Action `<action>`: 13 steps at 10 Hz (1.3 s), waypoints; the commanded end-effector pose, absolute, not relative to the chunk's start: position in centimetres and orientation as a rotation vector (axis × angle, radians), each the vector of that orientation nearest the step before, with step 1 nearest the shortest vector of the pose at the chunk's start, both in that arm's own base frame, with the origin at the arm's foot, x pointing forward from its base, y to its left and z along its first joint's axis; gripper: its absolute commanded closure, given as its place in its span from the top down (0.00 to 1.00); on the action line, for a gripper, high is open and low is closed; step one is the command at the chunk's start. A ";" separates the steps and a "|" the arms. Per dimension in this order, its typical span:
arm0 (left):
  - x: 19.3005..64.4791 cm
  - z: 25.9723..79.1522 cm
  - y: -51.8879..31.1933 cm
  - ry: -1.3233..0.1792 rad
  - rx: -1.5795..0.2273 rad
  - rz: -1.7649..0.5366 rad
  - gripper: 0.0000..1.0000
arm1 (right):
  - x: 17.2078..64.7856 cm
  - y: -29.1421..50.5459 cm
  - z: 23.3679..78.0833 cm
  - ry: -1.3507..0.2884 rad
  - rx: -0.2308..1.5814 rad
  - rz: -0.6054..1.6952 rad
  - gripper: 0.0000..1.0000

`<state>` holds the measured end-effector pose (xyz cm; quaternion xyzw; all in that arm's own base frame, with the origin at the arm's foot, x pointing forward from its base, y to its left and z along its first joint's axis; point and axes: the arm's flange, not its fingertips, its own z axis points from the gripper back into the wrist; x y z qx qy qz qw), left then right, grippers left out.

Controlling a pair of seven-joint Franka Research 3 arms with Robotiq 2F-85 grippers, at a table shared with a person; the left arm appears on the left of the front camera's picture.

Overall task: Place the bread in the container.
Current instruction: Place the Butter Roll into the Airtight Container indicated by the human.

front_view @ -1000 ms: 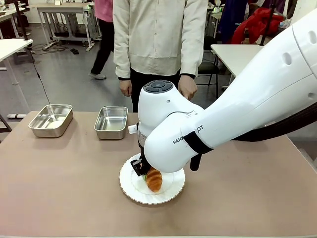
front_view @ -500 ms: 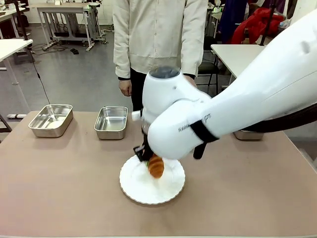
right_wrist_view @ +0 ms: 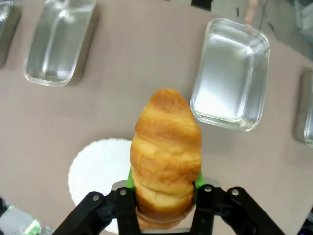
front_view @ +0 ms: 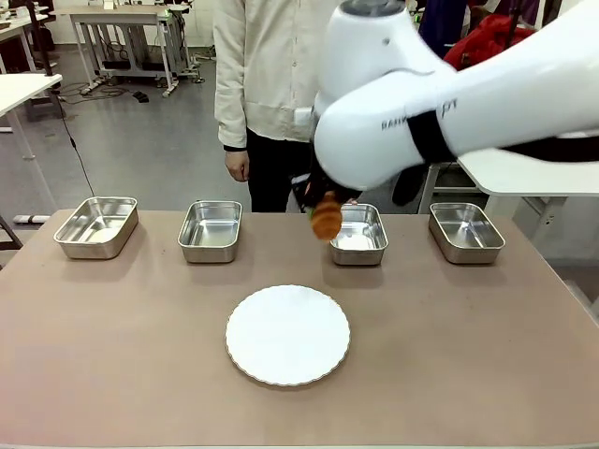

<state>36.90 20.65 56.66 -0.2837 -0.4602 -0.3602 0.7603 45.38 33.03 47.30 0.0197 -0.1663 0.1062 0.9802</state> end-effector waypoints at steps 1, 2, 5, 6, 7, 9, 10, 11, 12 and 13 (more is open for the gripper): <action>36.8 56.9 20.5 -1.016 -0.625 -0.791 1.00 | 49.9 32.1 47.3 -0.320 0.033 0.163 0.48; 36.8 56.9 20.5 -1.016 -0.625 -0.791 1.00 | 51.9 31.2 47.0 -0.323 0.031 0.132 0.48; 36.8 56.9 20.5 -1.016 -0.625 -0.791 1.00 | 56.9 28.5 44.0 -0.321 0.026 0.092 0.48; 36.8 56.9 20.5 -1.016 -0.625 -0.791 1.00 | 58.0 27.7 42.6 -0.311 0.019 0.093 0.48; 36.8 56.9 20.5 -1.016 -0.625 -0.791 1.00 | 58.9 26.9 41.1 -0.300 0.007 0.096 0.48; 36.8 56.9 20.5 -1.016 -0.625 -0.791 1.00 | 60.0 25.4 39.1 -0.249 0.016 0.098 0.48; 36.8 56.9 20.5 -1.016 -0.625 -0.791 1.00 | 60.0 25.1 38.6 -0.238 0.021 0.102 0.48; 36.8 56.9 20.5 -1.016 -0.625 -0.791 1.00 | 59.9 25.1 38.4 -0.238 0.024 0.106 0.48; 36.8 56.9 20.5 -1.016 -0.625 -0.791 1.00 | 59.4 25.0 38.2 -0.263 0.007 0.095 0.48; 36.8 56.9 20.5 -1.016 -0.625 -0.791 1.00 | 59.7 24.9 38.2 -0.258 -0.026 0.144 1.00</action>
